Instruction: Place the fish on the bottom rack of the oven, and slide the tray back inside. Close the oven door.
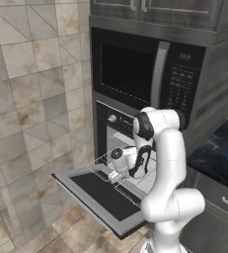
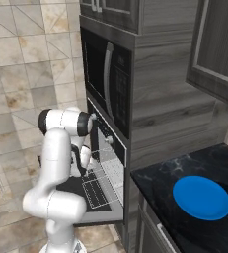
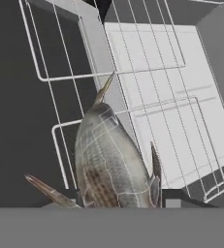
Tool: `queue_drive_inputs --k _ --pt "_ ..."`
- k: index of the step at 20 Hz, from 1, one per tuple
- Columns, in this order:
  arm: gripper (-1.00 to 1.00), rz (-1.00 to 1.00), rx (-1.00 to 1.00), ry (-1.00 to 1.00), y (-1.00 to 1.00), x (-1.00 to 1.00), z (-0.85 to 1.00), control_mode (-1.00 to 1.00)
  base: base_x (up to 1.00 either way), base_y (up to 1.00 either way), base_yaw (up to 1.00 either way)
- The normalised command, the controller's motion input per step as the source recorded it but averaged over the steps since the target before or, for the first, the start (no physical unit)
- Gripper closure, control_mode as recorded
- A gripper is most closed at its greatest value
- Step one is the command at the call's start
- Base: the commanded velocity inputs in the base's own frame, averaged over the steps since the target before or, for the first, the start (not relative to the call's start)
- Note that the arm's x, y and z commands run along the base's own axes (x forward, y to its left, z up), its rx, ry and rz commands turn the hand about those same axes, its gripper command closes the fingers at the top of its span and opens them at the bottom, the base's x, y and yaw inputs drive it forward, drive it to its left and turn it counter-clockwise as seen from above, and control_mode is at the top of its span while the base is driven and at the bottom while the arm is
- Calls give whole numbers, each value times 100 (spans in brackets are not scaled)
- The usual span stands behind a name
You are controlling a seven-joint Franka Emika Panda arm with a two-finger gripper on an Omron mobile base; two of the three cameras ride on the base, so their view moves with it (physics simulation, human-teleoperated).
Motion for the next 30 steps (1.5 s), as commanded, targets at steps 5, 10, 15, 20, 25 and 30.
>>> queue_drive_inputs --k 5,10,15,20,25,30 --pt "100 -1 -4 0 0 63 -51 -100 0 0 0" --pt "-100 -3 -5 0 0 65 -49 -100 0 0 0" --pt "-100 -2 -2 1 1 53 -35 -100 0 0 0" --pt "-100 -2 -1 0 0 50 -32 -100 0 0 0" --pt "-100 -1 0 0 0 36 -25 -100 0 0 0" --pt "-100 -2 0 0 3 -65 40 -100 0 0 0"
